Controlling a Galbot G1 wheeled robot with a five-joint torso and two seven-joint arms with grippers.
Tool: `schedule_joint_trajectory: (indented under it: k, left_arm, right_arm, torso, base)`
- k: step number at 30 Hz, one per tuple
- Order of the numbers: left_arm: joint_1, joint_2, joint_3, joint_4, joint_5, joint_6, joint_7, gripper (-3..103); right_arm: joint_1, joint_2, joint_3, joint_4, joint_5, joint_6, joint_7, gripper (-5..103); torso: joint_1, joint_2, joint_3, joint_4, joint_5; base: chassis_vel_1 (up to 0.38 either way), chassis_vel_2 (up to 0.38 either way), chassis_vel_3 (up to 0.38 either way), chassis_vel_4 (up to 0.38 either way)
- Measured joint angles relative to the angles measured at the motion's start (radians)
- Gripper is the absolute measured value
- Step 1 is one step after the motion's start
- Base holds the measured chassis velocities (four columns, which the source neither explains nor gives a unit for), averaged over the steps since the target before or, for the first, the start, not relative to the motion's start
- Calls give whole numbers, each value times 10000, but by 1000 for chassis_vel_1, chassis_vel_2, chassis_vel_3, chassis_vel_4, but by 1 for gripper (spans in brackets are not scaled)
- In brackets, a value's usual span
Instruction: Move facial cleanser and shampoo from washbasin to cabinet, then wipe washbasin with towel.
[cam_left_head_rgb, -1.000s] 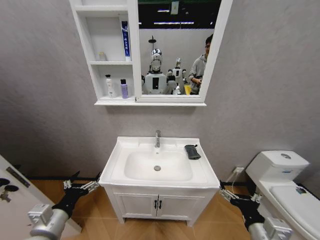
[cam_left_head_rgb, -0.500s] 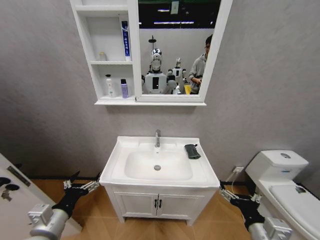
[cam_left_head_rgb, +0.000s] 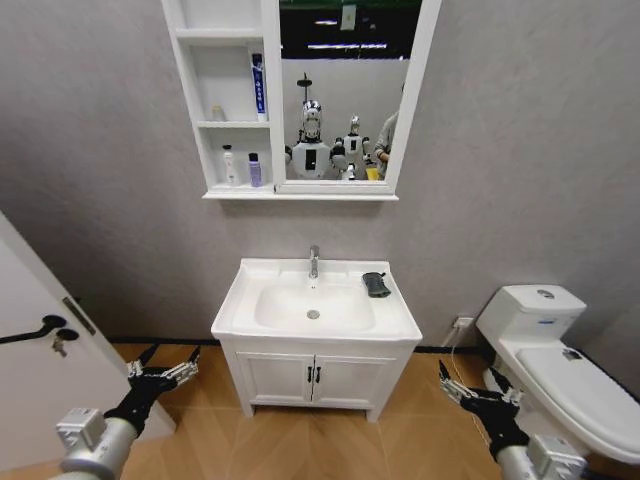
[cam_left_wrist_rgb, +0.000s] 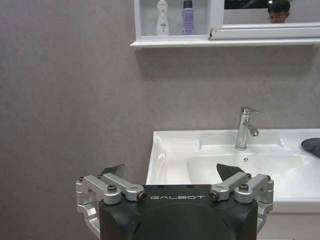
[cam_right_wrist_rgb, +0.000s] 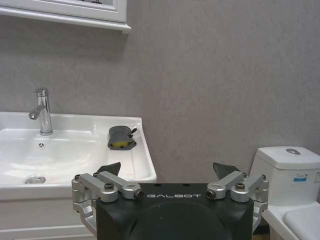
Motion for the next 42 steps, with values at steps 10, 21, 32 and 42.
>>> schedule_joint_trajectory:
  k: [10,21,32,42]
  left_arm:
    - [0,0,-1,1,0,0,-5,100]
    - [1,0,1,1,0,1,0,100]
    - [0,0,-1,0,0,0,-3,100]
    - [-3,0,0,0,0,0,-2,100]
  right_arm:
    - [0,0,1,1,0,0,-2,100]
    - [0,-1,1,3,1,4,-2,100]
    - [-1,0,0,3,1,5,0,100]
    - [3,-1,1,2,1,5,1,100]
  torso:
    - [-3,1,-2,2,-6]
    - [-1,0,-1,0,9]
    - [-10,6,-4,-1,-8]
    - [12,-7,4,1,-6]
  base:
    - [348,-359,-343,352]
    - [355,-362,-353,361]
    - [200,-160,-221,206]
    - [-43,20,51,-35]
